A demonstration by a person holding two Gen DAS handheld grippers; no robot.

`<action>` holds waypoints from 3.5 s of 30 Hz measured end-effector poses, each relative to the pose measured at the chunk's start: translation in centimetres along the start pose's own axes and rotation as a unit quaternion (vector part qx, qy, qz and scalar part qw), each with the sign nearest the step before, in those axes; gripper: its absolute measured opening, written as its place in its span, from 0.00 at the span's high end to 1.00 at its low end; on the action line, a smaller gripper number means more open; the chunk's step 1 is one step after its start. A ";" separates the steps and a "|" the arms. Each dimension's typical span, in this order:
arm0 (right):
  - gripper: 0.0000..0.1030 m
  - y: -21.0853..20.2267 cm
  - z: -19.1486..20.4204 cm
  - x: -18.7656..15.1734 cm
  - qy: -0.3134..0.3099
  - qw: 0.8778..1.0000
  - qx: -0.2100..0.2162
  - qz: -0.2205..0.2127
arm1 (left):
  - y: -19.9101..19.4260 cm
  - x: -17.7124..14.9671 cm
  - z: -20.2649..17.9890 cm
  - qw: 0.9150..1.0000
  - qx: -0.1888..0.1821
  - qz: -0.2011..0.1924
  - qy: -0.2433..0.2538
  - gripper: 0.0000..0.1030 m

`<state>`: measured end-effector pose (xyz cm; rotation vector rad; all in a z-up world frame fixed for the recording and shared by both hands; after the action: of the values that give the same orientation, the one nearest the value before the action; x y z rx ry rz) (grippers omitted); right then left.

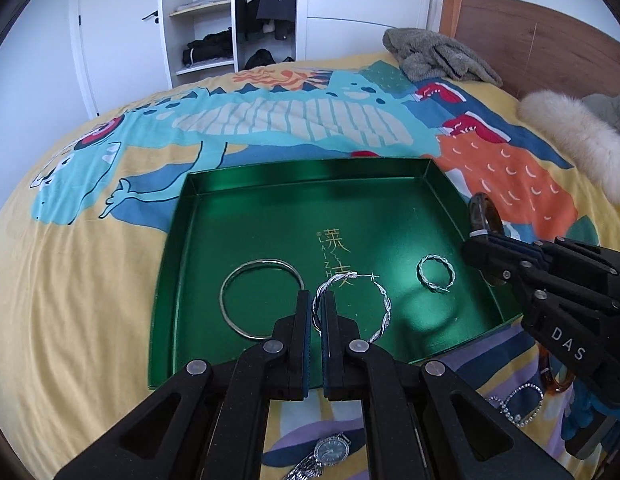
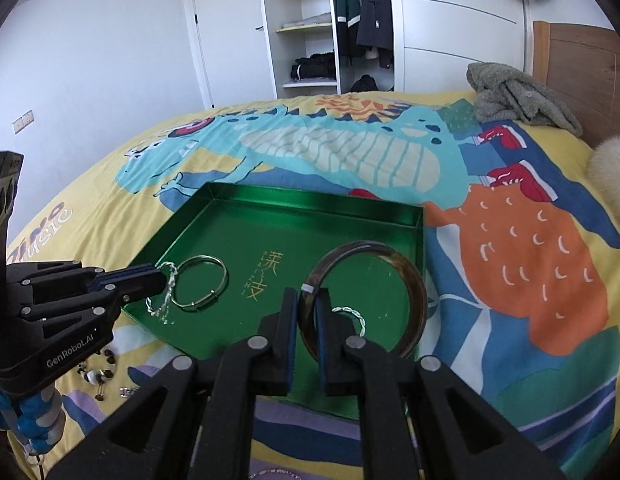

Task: Organize jewelry
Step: 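Release the hoop into the green tray with the left gripper while the right releases the bangle there, then lift both open grippers away from the green tray, then grasp a small silver ring with the left gripper while the right grasps another ring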

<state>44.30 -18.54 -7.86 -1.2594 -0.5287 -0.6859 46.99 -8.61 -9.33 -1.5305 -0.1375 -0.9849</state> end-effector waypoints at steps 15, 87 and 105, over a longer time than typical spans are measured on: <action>0.92 5.9 0.0 -1.8 -0.032 0.997 -0.003 0.073 | 4.9 -1.1 -1.4 0.998 0.019 0.051 0.025 0.96; 0.72 -37.1 2.7 -16.0 0.007 0.994 0.038 -0.102 | -33.7 -19.4 -4.3 0.994 0.058 -0.091 -0.026 0.52; 0.72 -20.4 -2.1 -19.2 -0.023 0.997 0.070 0.009 | -16.5 -19.6 -10.0 0.999 -0.025 -0.021 0.035 0.52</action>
<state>16.25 -20.37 -7.99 -1.1482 -0.5916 -0.5953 19.87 -4.49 -10.47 -1.5415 -0.0966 -1.0808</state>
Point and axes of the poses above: each gripper's, at about its wrist camera, not at the fingertips, and y roughly the way its jaws point, z to its left, x to its top, the point moved 3 cm from there along y, roughly the way its jaws point, and after that the axes turned 12 degrees about y, right-handed, at the moved point
